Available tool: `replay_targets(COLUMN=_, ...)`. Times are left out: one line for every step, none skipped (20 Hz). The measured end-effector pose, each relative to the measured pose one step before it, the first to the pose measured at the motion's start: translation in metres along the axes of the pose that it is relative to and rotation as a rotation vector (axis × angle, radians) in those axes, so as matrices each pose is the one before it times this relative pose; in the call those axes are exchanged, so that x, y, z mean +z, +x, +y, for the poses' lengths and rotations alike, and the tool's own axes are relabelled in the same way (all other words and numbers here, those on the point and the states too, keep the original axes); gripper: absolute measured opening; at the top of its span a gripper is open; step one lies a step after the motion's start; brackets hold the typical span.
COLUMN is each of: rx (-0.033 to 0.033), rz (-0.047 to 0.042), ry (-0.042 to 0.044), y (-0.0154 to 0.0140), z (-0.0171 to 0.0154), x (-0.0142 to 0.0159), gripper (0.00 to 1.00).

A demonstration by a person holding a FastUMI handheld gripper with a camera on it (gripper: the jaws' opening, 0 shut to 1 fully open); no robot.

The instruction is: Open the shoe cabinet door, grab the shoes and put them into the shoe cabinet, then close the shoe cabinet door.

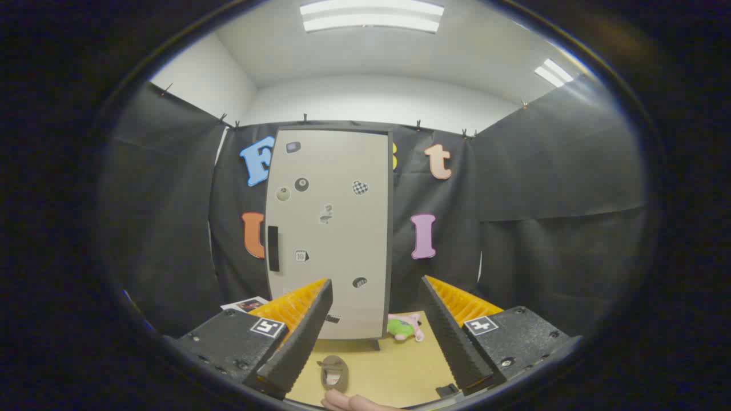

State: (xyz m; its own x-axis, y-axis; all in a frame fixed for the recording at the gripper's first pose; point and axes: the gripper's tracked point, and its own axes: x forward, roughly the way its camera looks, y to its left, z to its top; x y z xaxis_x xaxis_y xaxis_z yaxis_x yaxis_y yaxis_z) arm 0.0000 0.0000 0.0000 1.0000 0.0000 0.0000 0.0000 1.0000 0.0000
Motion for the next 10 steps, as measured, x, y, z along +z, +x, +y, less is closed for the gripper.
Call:
replay_targets(rx=0.00808, rz=-0.00216, ry=-0.00058, y=0.00008, z=0.00061, x=0.00087, gripper=0.99)
replay_targets(rx=0.00889, rz=-0.00714, ry=-0.00528, y=0.00036, z=0.00142, x=0.00088, gripper=0.99)
replay_targets(rx=-0.00681, rz=-0.00838, ry=-0.00591, y=0.0006, z=-0.00344, x=0.00089, gripper=0.99)
replay_targets(rx=-0.00688, rz=-0.01103, ry=-0.0027, y=-0.00111, z=-0.00265, x=0.00082, gripper=0.99)
replay_targets(rx=-0.00156, rz=-0.00849, ry=0.00037, y=-0.00052, z=-0.00057, x=0.00198, gripper=0.99)
replay_targets(rx=-0.00415, rz=-0.00605, ry=0.00475, y=-0.00104, z=-0.00099, x=0.00027, gripper=0.99)
replay_targets(rx=-0.00642, rz=-0.00372, ry=0.00216, y=0.00019, z=-0.00167, x=0.00225, gripper=0.99)
replay_targets(rx=-0.00636, rz=-0.0022, ry=0.00307, y=0.00076, z=-0.00096, x=0.00024, gripper=0.99)
replay_targets(rx=-0.00207, rz=-0.00078, ry=0.00289, y=0.00115, z=-0.00007, x=0.00118, gripper=0.99)
replay_targets(rx=-0.00061, rz=-0.00015, ry=0.00476, y=0.00176, z=0.00017, x=-0.00039, gripper=0.99)
